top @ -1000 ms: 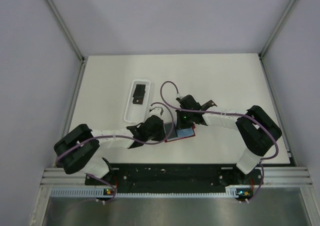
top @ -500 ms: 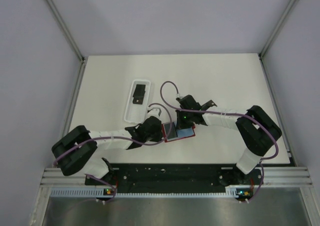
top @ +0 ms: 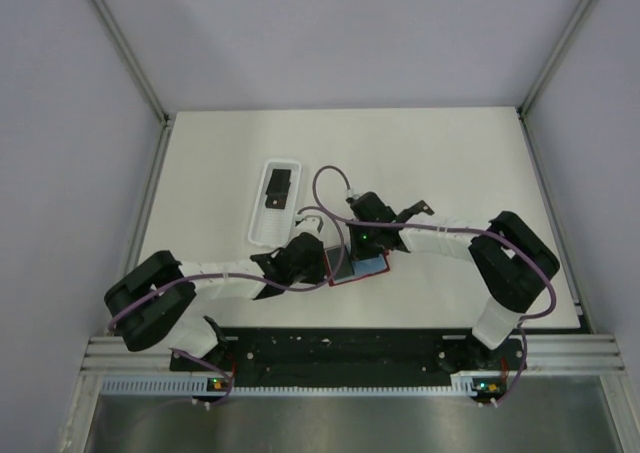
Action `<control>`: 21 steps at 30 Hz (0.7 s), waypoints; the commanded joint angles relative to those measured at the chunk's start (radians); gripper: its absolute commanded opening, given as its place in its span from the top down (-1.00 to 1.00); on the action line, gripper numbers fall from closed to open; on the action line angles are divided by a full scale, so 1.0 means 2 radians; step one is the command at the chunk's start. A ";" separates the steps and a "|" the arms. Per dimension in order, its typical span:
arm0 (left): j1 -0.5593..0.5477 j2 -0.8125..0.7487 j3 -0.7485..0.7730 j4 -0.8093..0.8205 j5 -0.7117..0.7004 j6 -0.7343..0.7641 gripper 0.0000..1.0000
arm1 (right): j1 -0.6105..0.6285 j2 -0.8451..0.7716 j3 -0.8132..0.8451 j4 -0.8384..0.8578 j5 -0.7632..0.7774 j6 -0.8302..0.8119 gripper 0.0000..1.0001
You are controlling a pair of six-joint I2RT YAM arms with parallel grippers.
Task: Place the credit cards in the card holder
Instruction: Insert the credit card into the card holder.
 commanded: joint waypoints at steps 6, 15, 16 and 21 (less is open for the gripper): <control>-0.001 -0.008 -0.014 -0.014 -0.016 -0.010 1.00 | -0.001 -0.091 0.031 -0.066 0.133 -0.021 0.67; -0.001 -0.051 -0.001 -0.047 -0.032 -0.007 1.00 | -0.135 -0.073 0.076 -0.105 0.169 -0.007 0.07; -0.001 -0.053 0.002 -0.065 -0.036 -0.006 1.00 | -0.144 -0.058 0.090 -0.113 0.182 -0.001 0.00; -0.001 -0.071 0.015 -0.092 -0.047 -0.002 0.91 | -0.185 0.011 0.141 -0.113 0.192 0.007 -0.11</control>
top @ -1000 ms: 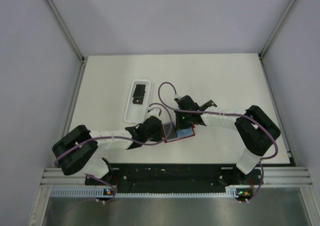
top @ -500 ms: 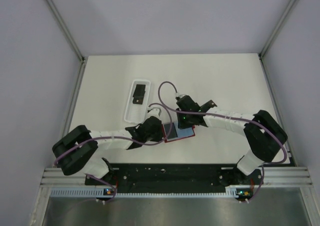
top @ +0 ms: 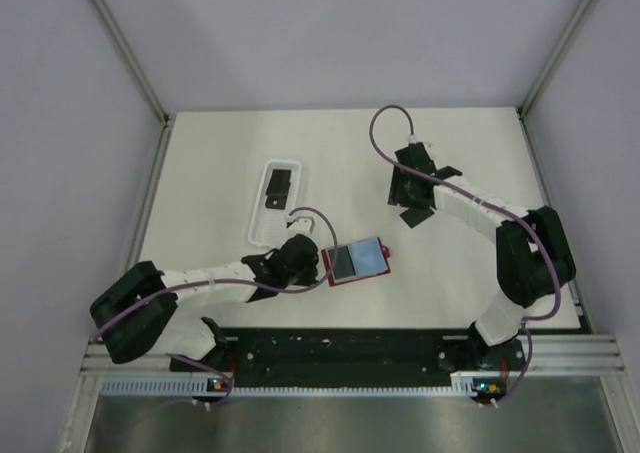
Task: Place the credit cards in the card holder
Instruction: Insert the credit card into the card holder, then move the credit card to the corner of the board.
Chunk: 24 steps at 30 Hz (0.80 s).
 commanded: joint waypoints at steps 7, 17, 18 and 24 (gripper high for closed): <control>-0.001 -0.052 0.017 -0.042 -0.021 0.013 0.92 | -0.056 0.123 0.103 -0.012 0.041 -0.009 -0.12; -0.001 -0.074 0.013 -0.057 -0.024 0.016 0.96 | -0.098 0.155 0.107 0.002 0.019 -0.026 -0.12; -0.001 -0.075 0.012 -0.055 -0.023 0.016 0.96 | -0.100 0.156 0.106 0.004 0.016 -0.029 -0.12; -0.001 -0.078 0.011 -0.058 -0.020 0.016 0.99 | -0.101 0.167 0.102 0.004 -0.011 -0.037 -0.11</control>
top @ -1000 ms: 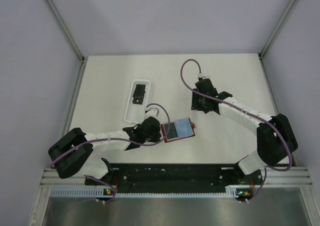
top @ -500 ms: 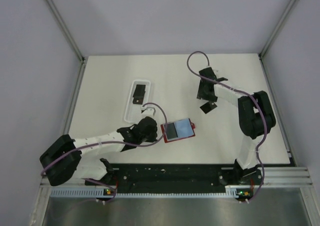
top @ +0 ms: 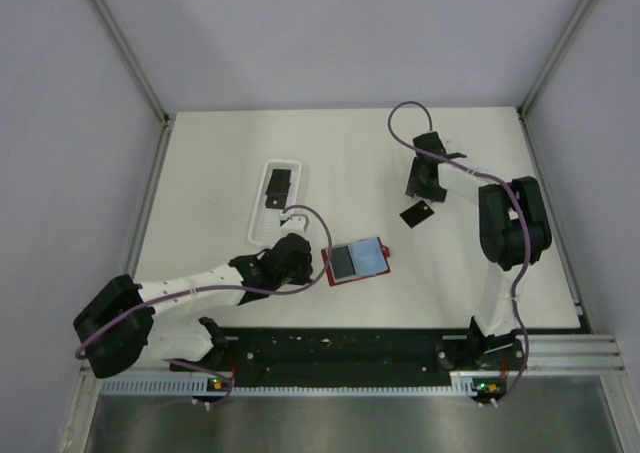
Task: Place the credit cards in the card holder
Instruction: Move the credit card to the corner of the board.
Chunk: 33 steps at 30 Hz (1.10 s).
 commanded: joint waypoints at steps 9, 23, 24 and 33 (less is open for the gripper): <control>-0.001 -0.036 0.000 -0.007 -0.006 -0.003 1.00 | -0.003 -0.013 -0.037 0.006 -0.050 -0.002 0.02; -0.001 -0.089 -0.027 -0.023 -0.009 -0.017 1.00 | 0.036 -0.029 -0.075 -0.053 -0.017 0.004 0.12; -0.001 -0.095 -0.030 -0.025 -0.010 -0.017 1.00 | 0.040 -0.033 -0.082 -0.054 -0.016 0.005 0.12; -0.001 -0.137 -0.044 -0.041 -0.018 -0.014 1.00 | 0.087 -0.082 -0.150 -0.066 -0.005 0.036 0.12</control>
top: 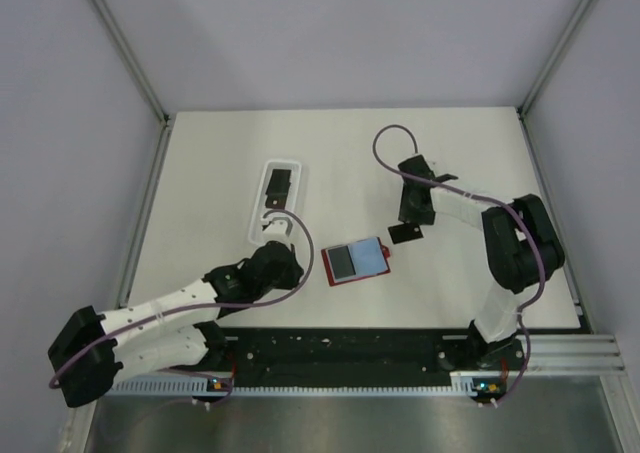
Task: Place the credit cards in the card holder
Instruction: Move the credit card to the corner of the board.
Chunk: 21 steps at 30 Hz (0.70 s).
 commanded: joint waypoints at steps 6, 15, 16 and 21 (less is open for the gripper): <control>-0.001 -0.012 0.016 0.000 -0.006 0.020 1.00 | 0.062 -0.067 -0.121 -0.069 0.010 0.047 0.13; -0.001 0.036 0.079 0.007 0.004 0.056 1.00 | 0.158 -0.204 -0.240 -0.097 -0.008 0.135 0.12; -0.001 0.042 0.080 0.011 0.007 0.055 1.00 | 0.167 -0.217 -0.249 -0.100 -0.013 0.145 0.12; -0.001 0.056 0.074 0.026 0.020 0.044 1.00 | 0.201 -0.268 -0.280 -0.111 -0.014 0.184 0.11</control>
